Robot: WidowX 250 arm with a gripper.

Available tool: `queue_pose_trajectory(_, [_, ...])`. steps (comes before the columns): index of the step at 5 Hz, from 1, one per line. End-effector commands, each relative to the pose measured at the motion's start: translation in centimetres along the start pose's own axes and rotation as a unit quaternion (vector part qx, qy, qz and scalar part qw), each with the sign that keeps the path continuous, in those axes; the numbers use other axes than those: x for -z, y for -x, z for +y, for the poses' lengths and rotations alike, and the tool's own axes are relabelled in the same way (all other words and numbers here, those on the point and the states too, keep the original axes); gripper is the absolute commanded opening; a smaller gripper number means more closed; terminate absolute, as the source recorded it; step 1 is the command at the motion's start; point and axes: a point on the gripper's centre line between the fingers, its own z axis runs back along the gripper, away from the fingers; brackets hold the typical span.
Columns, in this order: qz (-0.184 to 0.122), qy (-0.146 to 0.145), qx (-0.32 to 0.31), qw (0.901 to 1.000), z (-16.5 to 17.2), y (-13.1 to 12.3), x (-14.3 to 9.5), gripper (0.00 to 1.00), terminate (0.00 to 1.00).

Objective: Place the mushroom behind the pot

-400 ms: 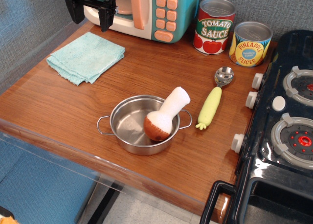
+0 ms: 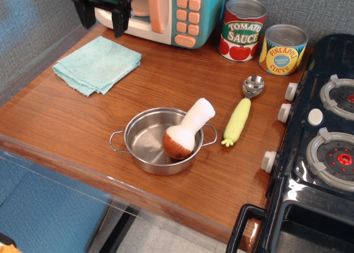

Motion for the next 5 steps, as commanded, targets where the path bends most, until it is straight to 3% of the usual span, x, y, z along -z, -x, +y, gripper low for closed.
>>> queue_pose_trajectory(1, [-0.066,0.044,0.128,0.9886,-6.5,5.0,-5.9,1.0,0.0])
queue_pose_trajectory(2, [-0.084,0.072,0.207,0.972,-10.2,8.7,-7.9,1.0,0.0])
queue_pose_trajectory(3, [-0.085,0.104,0.286,0.9488,-14.2,12.1,-9.2,1.0,0.0])
queue_pose_trajectory(4, [-0.088,0.117,0.317,0.937,-17.4,13.2,-9.0,1.0,0.0])
queue_pose_trajectory(5, [-0.088,0.099,0.314,0.94,-18.7,12.2,-7.7,1.0,0.0])
